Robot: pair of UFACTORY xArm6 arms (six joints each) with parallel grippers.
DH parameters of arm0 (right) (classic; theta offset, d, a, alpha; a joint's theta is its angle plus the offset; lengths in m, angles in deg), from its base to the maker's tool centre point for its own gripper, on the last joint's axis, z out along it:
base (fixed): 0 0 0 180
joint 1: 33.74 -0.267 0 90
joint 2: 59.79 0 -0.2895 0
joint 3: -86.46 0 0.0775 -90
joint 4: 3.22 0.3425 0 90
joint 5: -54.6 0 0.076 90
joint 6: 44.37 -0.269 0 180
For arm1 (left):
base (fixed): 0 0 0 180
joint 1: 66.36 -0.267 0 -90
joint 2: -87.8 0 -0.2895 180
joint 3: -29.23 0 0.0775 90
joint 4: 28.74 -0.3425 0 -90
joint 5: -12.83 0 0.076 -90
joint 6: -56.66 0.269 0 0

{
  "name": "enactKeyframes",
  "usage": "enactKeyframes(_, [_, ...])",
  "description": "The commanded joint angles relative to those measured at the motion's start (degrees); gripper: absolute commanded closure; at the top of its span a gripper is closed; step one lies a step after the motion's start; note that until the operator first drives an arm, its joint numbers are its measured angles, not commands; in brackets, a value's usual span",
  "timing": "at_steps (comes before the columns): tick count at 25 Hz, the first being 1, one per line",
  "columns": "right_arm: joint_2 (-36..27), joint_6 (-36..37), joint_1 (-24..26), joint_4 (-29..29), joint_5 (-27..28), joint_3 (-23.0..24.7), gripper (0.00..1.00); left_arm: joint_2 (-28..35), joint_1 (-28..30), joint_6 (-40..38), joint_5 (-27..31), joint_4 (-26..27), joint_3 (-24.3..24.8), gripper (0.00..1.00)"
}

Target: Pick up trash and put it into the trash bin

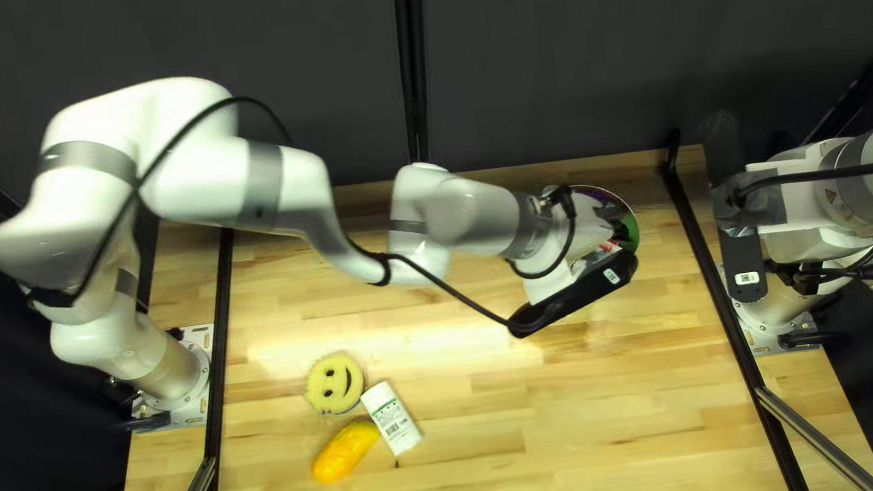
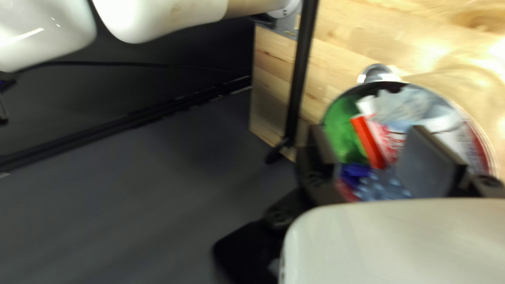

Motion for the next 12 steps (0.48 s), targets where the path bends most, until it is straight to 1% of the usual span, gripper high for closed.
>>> enactKeyframes(1, [0.0, 0.0, 0.0, 0.0, 0.0, 0.0, 0.0, 3.8, 5.7, 2.9, 14.0, 12.0, 2.2, 0.0])
enactKeyframes(2, [0.0, 0.0, 0.0, 0.0, 0.0, 0.0, 0.0, 4.5, 6.6, 3.1, 15.0, 14.0, 4.5, 0.0])
enactKeyframes(3, [0.0, 0.0, 0.0, 0.0, 0.0, 0.0, 0.0, 4.5, 7.2, 3.8, 16.4, 15.9, 5.5, 0.0])
enactKeyframes(5, [0.0, 0.0, 0.0, 0.0, 0.0, 0.0, 0.0, 4.7, 8.7, 4.5, 17.3, 19.2, 9.3, 0.0])
enactKeyframes(6, [0.0, 0.0, 0.0, 0.0, 0.0, 0.0, 0.0, 4.6, 9.1, 4.7, 17.4, 20.3, 10.5, 0.0])
enactKeyframes(8, [0.0, 0.0, 0.0, 0.0, 0.0, 0.0, 0.0, 2.9, 10.8, 5.8, 17.1, 24.2, 13.6, 0.0])
enactKeyframes(10, [0.0, 0.0, 0.0, 0.0, 0.0, 0.0, 0.0, 0.9, 12.0, 7.2, 17.2, 27.6, 14.8, 0.0])
enactKeyframes(12, [0.0, 0.0, 0.0, 0.0, 0.0, 0.0, 0.0, -0.8, 13.0, 8.2, 18.2, 30.3, 15.0, 0.0])
